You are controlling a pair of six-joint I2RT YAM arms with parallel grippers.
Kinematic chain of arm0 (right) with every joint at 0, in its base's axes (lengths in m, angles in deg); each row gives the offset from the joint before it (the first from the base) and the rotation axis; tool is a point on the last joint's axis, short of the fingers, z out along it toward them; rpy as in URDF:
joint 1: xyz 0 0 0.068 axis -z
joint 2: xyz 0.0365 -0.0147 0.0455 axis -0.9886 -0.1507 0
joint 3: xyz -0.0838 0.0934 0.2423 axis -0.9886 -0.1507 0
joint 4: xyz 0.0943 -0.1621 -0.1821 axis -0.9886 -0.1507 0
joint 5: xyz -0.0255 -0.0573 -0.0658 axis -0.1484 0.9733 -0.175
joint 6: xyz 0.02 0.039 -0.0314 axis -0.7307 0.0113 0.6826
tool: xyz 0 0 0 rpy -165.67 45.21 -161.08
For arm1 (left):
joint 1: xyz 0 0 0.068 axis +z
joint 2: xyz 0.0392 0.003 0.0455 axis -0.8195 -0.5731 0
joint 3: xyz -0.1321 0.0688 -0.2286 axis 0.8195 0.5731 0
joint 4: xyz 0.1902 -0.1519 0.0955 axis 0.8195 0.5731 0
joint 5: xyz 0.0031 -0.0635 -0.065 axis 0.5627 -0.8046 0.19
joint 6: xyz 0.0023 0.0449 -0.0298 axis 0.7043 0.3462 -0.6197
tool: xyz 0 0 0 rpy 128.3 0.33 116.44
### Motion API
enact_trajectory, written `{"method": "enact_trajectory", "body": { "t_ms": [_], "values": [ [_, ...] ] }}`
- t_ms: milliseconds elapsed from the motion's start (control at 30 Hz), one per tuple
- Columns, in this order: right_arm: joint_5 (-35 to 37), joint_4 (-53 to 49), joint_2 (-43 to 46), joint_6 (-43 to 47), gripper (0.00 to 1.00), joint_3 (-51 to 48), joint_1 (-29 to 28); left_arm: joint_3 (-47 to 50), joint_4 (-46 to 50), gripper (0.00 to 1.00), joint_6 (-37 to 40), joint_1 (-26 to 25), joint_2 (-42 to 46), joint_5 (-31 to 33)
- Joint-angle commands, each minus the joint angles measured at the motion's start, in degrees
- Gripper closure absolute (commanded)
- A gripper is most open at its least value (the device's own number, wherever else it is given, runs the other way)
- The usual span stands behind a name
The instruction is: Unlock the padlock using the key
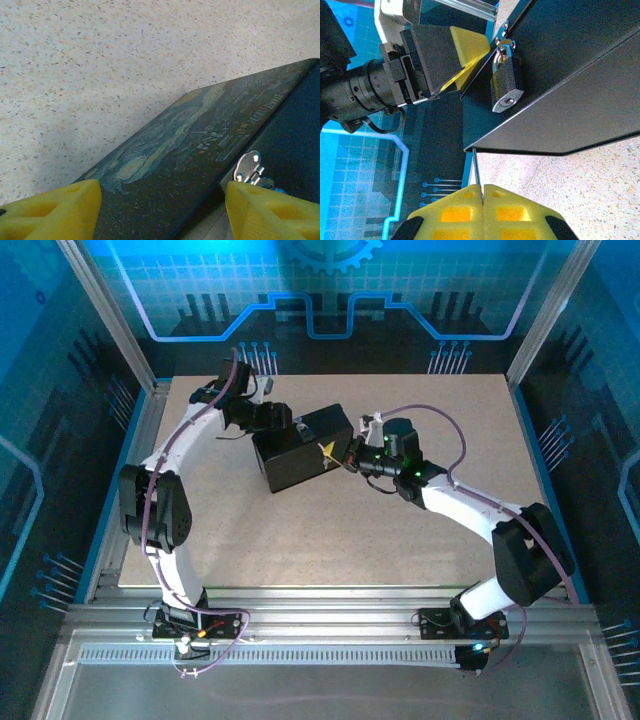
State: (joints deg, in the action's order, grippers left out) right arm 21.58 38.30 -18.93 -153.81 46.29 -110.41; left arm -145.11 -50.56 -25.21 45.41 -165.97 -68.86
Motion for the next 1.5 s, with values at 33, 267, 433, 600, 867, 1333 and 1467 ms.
{"method": "enact_trajectory", "body": {
  "t_ms": [33,267,433,600,867,1333,1467],
  "values": [
    [-2.0,-2.2,2.1,3.1,1.00,-1.4,1.8,3.0,2.6,0.34,0.5,-1.3,3.4,-6.7],
    [-7.9,-6.3,2.1,8.1,1.00,-1.8,6.9,7.1,5.5,0.34,-0.3,-5.7,7.8,-7.7],
    [-12.5,-12.0,2.6,13.7,1.00,0.1,10.5,7.1,8.0,0.35,2.2,-7.1,9.5,-4.8],
    [-17.6,-17.0,2.5,18.9,1.00,2.7,12.9,0.6,9.1,0.35,12.0,-7.1,7.4,1.6],
    [-23.5,-25.7,0.5,26.8,1.00,9.2,13.6,-2.2,1.5,0.28,41.9,-9.6,4.6,-6.0],
    [-25.2,-34.0,2.2,30.1,1.00,8.3,14.6,-5.5,8.1,0.27,80.7,-9.9,-2.7,-15.5],
    [-26.2,-35.5,1.9,30.9,1.00,8.8,14.9,-7.6,8.8,0.30,83.1,-9.6,-4.7,-18.3]
  ]
}}
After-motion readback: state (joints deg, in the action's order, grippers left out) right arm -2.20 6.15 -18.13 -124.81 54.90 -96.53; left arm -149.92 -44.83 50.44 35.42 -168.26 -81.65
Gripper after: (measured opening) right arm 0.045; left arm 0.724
